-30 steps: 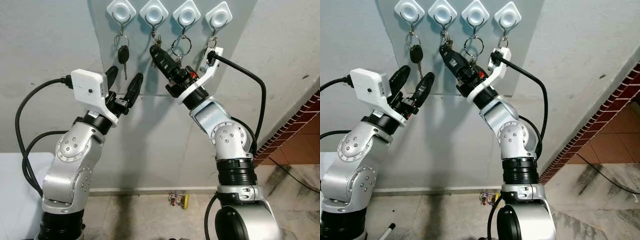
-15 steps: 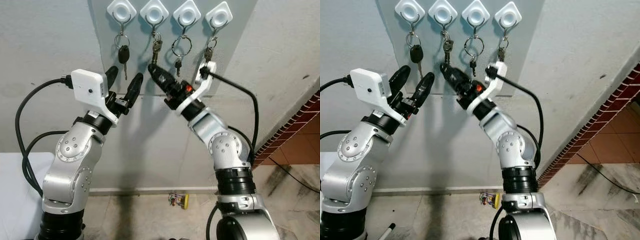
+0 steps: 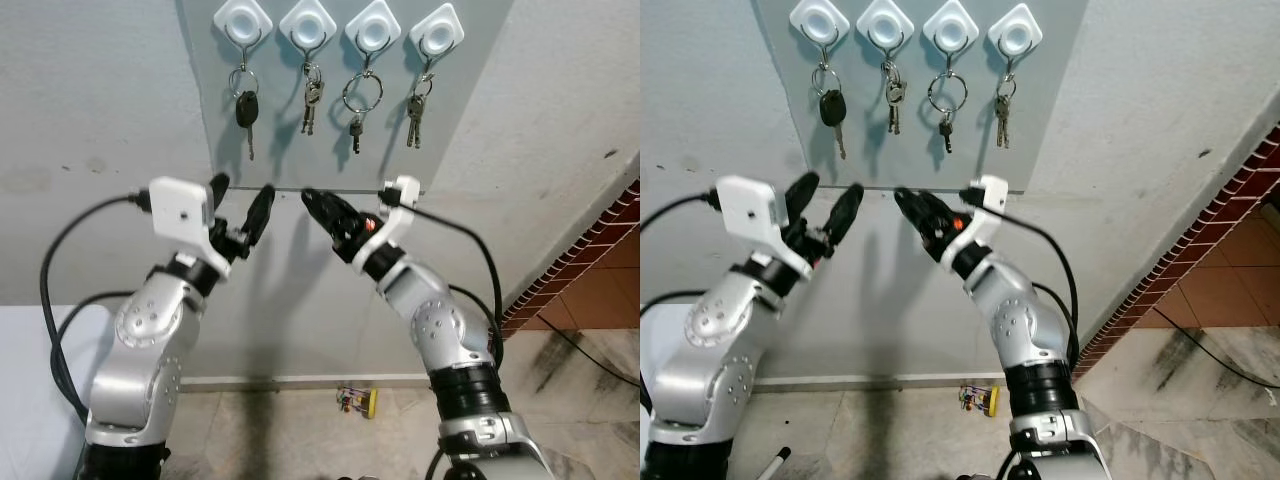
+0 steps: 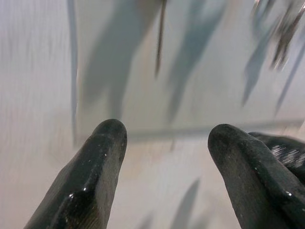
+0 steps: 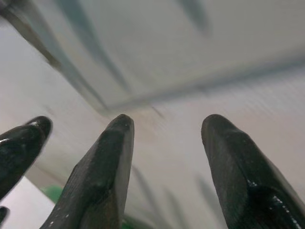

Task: Hang keys on a hook

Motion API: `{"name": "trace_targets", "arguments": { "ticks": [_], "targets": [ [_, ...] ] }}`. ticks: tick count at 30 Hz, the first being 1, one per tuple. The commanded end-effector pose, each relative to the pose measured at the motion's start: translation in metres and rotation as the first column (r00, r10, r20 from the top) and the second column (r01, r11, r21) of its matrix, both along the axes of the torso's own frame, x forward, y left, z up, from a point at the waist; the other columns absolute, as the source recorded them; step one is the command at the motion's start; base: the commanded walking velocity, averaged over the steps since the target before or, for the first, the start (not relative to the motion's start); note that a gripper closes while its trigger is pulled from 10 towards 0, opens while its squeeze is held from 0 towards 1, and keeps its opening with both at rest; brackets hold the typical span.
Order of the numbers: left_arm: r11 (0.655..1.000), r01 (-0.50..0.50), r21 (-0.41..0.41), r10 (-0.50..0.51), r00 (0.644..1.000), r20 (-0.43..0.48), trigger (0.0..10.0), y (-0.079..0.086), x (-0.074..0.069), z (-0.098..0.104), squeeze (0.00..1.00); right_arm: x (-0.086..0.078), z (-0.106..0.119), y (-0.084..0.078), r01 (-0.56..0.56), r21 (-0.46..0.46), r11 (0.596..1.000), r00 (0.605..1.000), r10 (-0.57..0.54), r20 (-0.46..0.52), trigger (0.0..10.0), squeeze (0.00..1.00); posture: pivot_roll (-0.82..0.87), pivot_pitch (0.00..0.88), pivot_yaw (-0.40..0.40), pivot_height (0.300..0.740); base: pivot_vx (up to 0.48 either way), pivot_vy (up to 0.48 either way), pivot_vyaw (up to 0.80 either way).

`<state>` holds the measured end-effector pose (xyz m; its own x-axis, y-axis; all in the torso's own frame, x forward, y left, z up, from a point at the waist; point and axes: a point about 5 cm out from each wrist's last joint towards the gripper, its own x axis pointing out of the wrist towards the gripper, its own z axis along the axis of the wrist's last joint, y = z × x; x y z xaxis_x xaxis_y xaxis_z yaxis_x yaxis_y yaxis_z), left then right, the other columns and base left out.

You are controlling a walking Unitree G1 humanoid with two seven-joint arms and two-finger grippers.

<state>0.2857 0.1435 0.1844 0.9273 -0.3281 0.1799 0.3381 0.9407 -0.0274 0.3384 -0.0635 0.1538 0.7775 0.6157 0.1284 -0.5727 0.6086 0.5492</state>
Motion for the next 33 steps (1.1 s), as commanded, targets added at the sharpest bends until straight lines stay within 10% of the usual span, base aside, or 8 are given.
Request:
{"name": "trace_targets", "arguments": {
  "ticks": [1,9,13,16,33],
  "targets": [
    [1.000,-0.002,0.027,0.002,1.000,-0.012,10.0,0.001,0.000,-0.008,0.00,-0.001,-0.008,0.000,0.008,-0.043,0.999,1.000,-0.008,0.003,10.0,0.00,-0.07,0.112,-0.036,0.740,0.000,0.000,0.00],
    [0.998,-0.024,0.065,0.025,0.999,-0.028,10.0,0.004,0.001,-0.022,0.00,-0.001,-0.021,-0.003,0.037,-0.092,0.995,0.999,-0.037,0.005,10.0,0.00,-0.07,0.107,-0.034,0.740,0.000,0.000,0.00],
    [0.975,-0.148,0.164,0.186,0.951,-0.246,10.0,0.022,-0.001,-0.107,0.00,-0.017,-0.092,-0.040,0.200,-0.315,0.928,0.966,-0.241,-0.097,10.0,0.00,-0.09,0.082,-0.003,0.740,0.000,0.000,0.00],
    [0.972,-0.162,0.168,0.207,0.932,-0.298,10.0,0.023,-0.002,-0.124,0.00,-0.024,-0.110,-0.049,0.208,-0.416,0.885,0.956,-0.274,-0.103,10.0,0.00,-0.09,0.077,0.001,0.740,0.000,0.000,0.00],
    [0.952,-0.179,0.246,0.301,0.683,-0.665,10.0,0.035,-0.052,-0.230,0.00,-0.085,-0.190,-0.086,0.075,-0.747,0.660,0.904,-0.362,-0.229,10.0,0.00,-0.10,0.040,0.019,0.740,0.000,0.000,0.00]
  ]
}}
